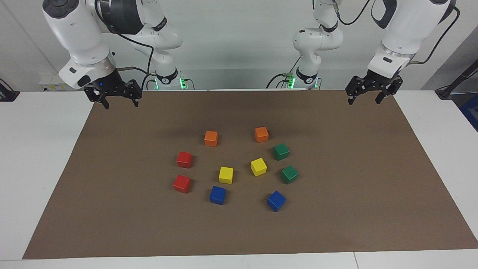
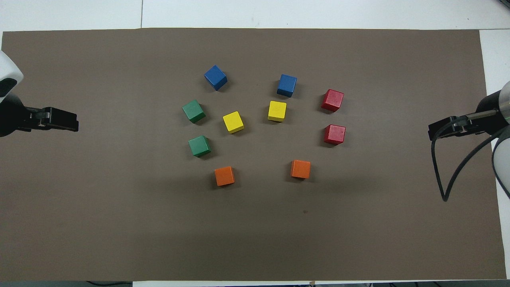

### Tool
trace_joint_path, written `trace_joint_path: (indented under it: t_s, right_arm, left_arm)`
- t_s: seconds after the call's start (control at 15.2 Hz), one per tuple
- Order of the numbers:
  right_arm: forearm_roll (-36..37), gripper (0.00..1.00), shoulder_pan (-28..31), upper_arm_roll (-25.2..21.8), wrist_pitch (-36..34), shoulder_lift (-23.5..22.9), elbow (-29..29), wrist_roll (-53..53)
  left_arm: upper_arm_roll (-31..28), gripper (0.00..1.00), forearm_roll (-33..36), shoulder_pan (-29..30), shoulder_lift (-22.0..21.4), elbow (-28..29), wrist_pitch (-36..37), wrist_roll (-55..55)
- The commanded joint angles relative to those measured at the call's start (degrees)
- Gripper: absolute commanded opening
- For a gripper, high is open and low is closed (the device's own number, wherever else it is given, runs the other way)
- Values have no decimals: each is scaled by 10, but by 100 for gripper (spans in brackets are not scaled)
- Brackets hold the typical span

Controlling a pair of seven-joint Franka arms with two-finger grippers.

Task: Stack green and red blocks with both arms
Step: 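Move the left gripper to a green cube while the right gripper reaches red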

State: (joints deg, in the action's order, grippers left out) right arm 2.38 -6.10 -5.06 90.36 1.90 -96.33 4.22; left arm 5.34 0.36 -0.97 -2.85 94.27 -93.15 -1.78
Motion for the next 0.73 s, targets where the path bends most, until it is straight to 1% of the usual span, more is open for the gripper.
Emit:
trace_joint_path:
  t_s: [0.0,0.2,0.33,0.4,0.53,0.59,0.66]
  right_arm:
    - [-6,100,-1,0,11,13,-14,-9]
    - [-6,100,-1,0,10,14,-14,-9]
    - [-6,100,-1,1,10,14,-15,-10]
    - [-6,100,-1,2,11,15,-18,-11]
    - [-6,100,-11,4,25,14,-20,-15]
    - [-6,100,-21,4,45,15,-32,-41]
    - [-6,100,-28,5,65,15,-50,-101]
  left_arm:
    - [1,100,-15,4,-8,22,-14,-6]
    - [-1,100,-20,5,-8,21,-10,-10]
    - [-1,100,-20,3,-8,24,-24,-21]
    - [1,100,-21,0,-1,25,-41,-51]
    - [2,100,-20,-44,10,55,-97,-124]
    - [2,100,-20,-56,14,69,-128,-148]
    - [3,100,-20,-65,24,91,-155,-159]
